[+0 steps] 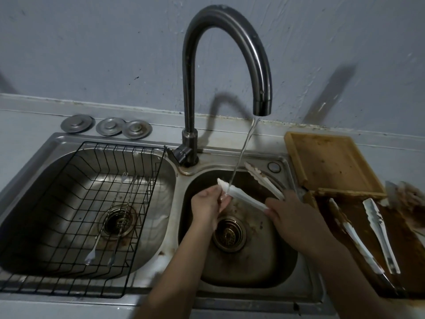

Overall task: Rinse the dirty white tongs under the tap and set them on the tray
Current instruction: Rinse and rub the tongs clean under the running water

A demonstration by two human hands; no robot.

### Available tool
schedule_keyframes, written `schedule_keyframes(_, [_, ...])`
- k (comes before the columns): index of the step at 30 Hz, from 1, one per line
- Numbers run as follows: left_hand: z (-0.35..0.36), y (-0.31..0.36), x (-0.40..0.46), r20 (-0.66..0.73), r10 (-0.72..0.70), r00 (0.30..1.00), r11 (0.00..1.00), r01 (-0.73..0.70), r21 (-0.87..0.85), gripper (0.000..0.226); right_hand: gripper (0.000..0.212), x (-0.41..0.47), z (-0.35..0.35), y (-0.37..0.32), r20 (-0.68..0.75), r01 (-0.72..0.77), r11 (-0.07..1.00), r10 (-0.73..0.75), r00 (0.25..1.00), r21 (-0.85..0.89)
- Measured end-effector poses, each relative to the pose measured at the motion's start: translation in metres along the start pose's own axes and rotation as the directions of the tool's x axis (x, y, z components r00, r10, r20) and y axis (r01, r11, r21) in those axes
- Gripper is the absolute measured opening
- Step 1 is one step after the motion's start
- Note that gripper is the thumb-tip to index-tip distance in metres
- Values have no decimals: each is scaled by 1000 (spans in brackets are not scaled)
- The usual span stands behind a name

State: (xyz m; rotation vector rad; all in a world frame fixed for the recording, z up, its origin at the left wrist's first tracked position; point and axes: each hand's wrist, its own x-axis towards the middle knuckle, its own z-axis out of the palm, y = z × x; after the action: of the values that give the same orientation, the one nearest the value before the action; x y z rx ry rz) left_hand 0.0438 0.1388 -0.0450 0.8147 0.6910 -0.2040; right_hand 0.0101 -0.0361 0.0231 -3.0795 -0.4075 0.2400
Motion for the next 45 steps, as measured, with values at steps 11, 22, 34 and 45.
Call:
schedule_keyframes(11, [25,1,-11,193,-79,978,979,40,200,13,25,19,2,-24,-182,-19,1000,19,983,1])
schedule_keyframes(22, [4,25,1,10,-29,1000,993,30,-116,29,28,10,10,-18,-86,12,999,-9,996,30])
schedule_keyframes(34, [18,11,-4,73,199,977,957,-210,198,29,22,10,21,0,-90,-237,724,382,920,648])
schedule_keyframes(45, [38,4,-2,63,63,996,998,-61,-34,50,15,6,16,-1,-211,-240,815,400,892,528])
